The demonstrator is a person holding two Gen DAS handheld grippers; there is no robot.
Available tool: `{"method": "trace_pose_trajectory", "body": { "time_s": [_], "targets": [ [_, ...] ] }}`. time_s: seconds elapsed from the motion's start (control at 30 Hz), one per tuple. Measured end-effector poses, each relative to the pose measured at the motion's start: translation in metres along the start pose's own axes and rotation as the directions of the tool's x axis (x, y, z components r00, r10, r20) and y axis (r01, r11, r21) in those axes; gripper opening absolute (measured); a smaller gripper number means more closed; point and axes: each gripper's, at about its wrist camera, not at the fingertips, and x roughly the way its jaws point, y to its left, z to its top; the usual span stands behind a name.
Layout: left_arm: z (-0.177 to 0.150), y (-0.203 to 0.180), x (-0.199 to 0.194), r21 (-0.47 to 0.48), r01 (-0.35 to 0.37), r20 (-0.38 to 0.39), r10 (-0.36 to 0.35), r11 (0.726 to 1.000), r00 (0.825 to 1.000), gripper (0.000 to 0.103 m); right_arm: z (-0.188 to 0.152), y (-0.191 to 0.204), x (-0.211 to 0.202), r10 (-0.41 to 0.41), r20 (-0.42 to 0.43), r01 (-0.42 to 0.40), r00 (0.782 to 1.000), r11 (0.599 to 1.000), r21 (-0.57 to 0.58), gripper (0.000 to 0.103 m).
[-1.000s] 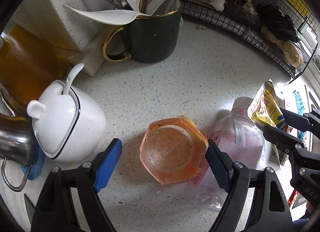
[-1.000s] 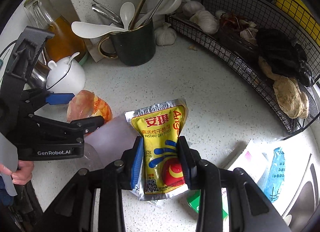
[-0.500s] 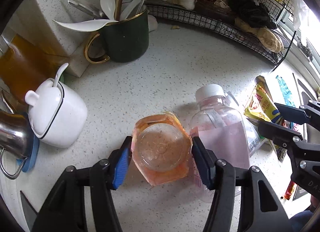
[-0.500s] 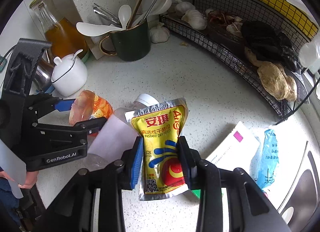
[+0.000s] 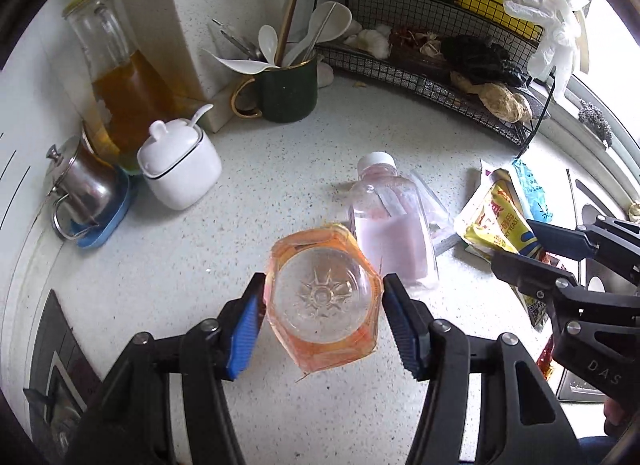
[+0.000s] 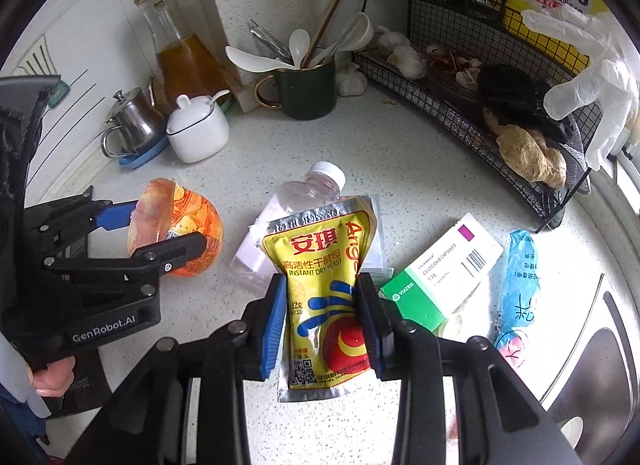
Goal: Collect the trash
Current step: 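Carry the orange cup and yeast packet down to the red bin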
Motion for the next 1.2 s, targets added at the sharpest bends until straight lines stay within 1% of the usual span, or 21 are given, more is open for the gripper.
{"method": "trace_pose_trajectory", "body": {
  "time_s": [0.13, 0.33, 0.5, 0.63, 0.8, 1.03, 1.2],
  "targets": [
    [-0.024, -0.003, -0.019, -0.05, -0.036, 0.012, 0.036, 0.998, 0.999, 0.056, -0.014, 0.01, -0.013, 0.038, 0.012, -0.038, 0.999, 0.998, -0.059, 0.033],
    [-0.065, -0.011, -0.042, -0.142, -0.087, -0.001, 0.088, 0.986, 0.996, 0.056, -0.041, 0.026, -0.024, 0.102, -0.006, -0.102, 0.995, 0.984, -0.144, 0.033],
    [-0.108, -0.013, -0.06, -0.212, -0.113, -0.013, 0.113, 0.971, 0.993, 0.056, -0.069, 0.045, -0.032, 0.128, -0.031, -0.131, 0.991, 0.968, -0.212, 0.033],
    [-0.14, -0.015, -0.073, -0.252, -0.122, -0.014, 0.122, 0.96, 0.992, 0.056, -0.096, 0.059, -0.041, 0.145, -0.046, -0.152, 0.988, 0.96, -0.236, 0.033],
    [-0.179, -0.02, -0.087, -0.283, -0.121, -0.013, 0.122, 0.952, 0.992, 0.056, -0.128, 0.075, -0.052, 0.158, -0.058, -0.167, 0.986, 0.956, -0.243, 0.033],
    [-0.239, -0.031, -0.109, -0.274, -0.107, -0.029, 0.103, 0.956, 0.994, 0.056, -0.182, 0.095, -0.075, 0.156, -0.07, -0.168, 0.985, 0.956, -0.239, 0.033],
    [-0.285, -0.038, -0.122, -0.282, -0.1, -0.042, 0.092, 0.954, 0.995, 0.056, -0.223, 0.107, -0.083, 0.15, -0.101, -0.17, 0.984, 0.958, -0.231, 0.033]
  ]
}}
